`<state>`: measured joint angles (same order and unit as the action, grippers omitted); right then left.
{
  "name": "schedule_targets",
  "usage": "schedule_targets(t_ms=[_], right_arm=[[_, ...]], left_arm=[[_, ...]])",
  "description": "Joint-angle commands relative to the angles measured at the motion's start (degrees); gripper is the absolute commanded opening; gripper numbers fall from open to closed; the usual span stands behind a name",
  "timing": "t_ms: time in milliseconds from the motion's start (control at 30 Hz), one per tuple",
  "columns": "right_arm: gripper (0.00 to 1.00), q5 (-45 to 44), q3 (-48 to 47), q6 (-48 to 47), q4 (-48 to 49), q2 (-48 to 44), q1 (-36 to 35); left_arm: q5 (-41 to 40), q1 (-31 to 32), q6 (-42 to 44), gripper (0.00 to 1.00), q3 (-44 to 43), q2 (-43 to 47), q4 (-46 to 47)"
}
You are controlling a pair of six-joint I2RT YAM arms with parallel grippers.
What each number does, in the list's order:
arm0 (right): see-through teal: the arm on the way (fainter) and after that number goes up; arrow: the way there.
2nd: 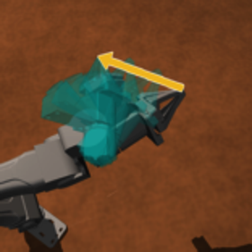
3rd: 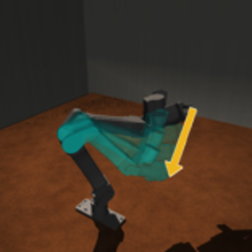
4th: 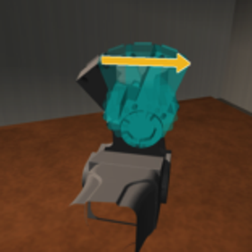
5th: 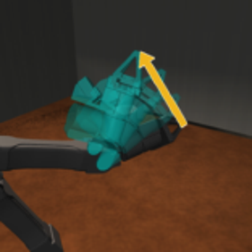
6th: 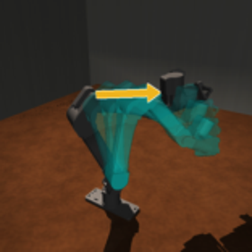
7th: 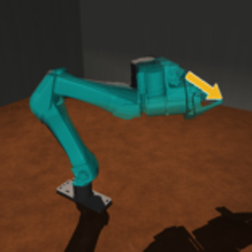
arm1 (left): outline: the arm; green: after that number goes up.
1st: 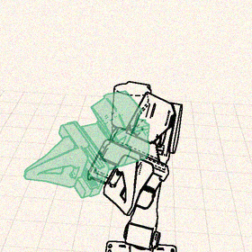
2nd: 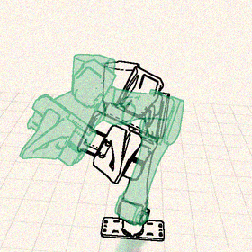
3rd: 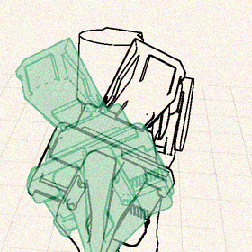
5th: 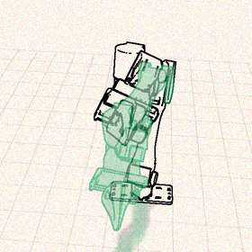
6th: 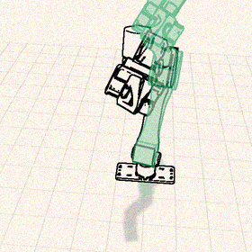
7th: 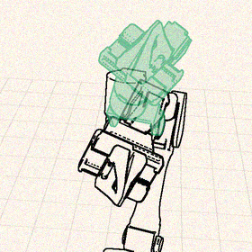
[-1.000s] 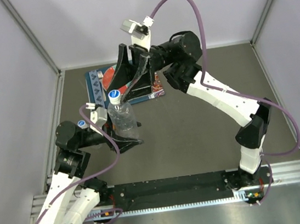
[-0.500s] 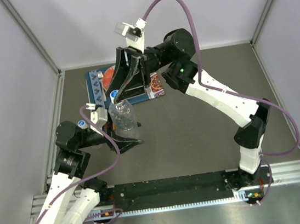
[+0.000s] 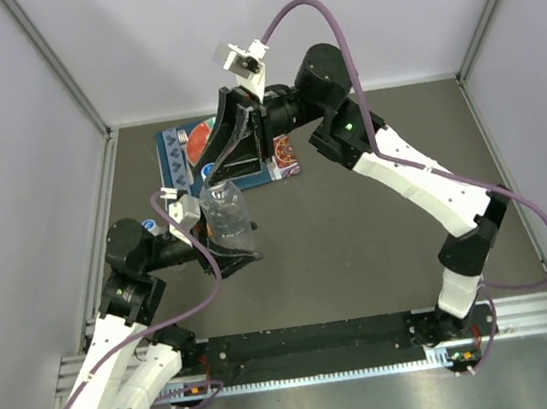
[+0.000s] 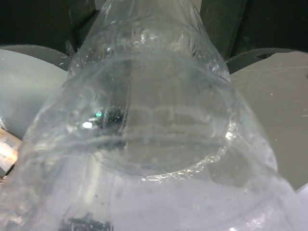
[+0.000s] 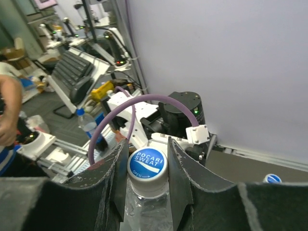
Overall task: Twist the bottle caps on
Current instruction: Screw the bottle cap onto the plastic bottle.
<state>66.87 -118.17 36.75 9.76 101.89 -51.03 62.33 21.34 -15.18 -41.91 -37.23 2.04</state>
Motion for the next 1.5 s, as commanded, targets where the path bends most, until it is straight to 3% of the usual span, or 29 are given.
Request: schedule_targets(t_ms=[0,300,533,567,633,667,733,767,900,1200,1467], right_arm=[[0.0,-7.2,1.7,-15.0,-19.7,-5.6,-0.8],[0.0,-25.8,7.6,-19.1,-30.2,-11.4,-2.5],[0.0,-49.4,6.1,-22.4,-36.4,-10.8,-9.8],[0.05,-49.6,4.4,-23.4,-37.3,-10.3,-10.5],[0.35,-52.3,2.4,-25.3,-39.7,-10.7,-10.6],[0.56,-53.1,2.0,-26.1,-39.6,-11.2,-10.4],[0.77,-55.6,1.7,-27.5,-39.4,-13.1,-10.3],[0.8,-56.8,1.5,-28.0,-39.2,-13.5,-10.5],[0.81,-59.2,1.7,-29.5,-38.6,-14.2,-10.3],[0.66,-57.7,8.3,-30.7,-26.7,-15.8,-10.3],[0.59,-52.5,7.2,-30.5,-25.1,-12.7,-10.3]], left_arm=[[-12.5,-0.2,3.7,0.0,-1.9,0.8,-0.2],[-29.2,-0.3,9.3,0.0,-1.6,1.5,-4.9],[-36.1,-1.0,9.2,0.0,-1.8,2.1,-6.6],[-35.1,-1.2,8.9,0.0,-1.7,2.1,-6.6],[-33.6,-1.4,7.7,0.0,-1.2,2.4,-6.3],[-32.4,-1.4,7.4,0.0,-1.1,2.5,-5.9],[-31.1,-1.5,7.3,0.0,-1.0,2.6,-5.4],[-30.3,-1.5,7.3,0.0,-1.0,2.6,-5.2],[-27.5,-1.6,7.0,0.0,-1.0,2.9,-4.7],[-23.8,-1.6,6.2,0.0,-0.4,3.0,-4.7],[-23.0,-1.5,6.3,0.0,-0.1,3.0,-4.8]])
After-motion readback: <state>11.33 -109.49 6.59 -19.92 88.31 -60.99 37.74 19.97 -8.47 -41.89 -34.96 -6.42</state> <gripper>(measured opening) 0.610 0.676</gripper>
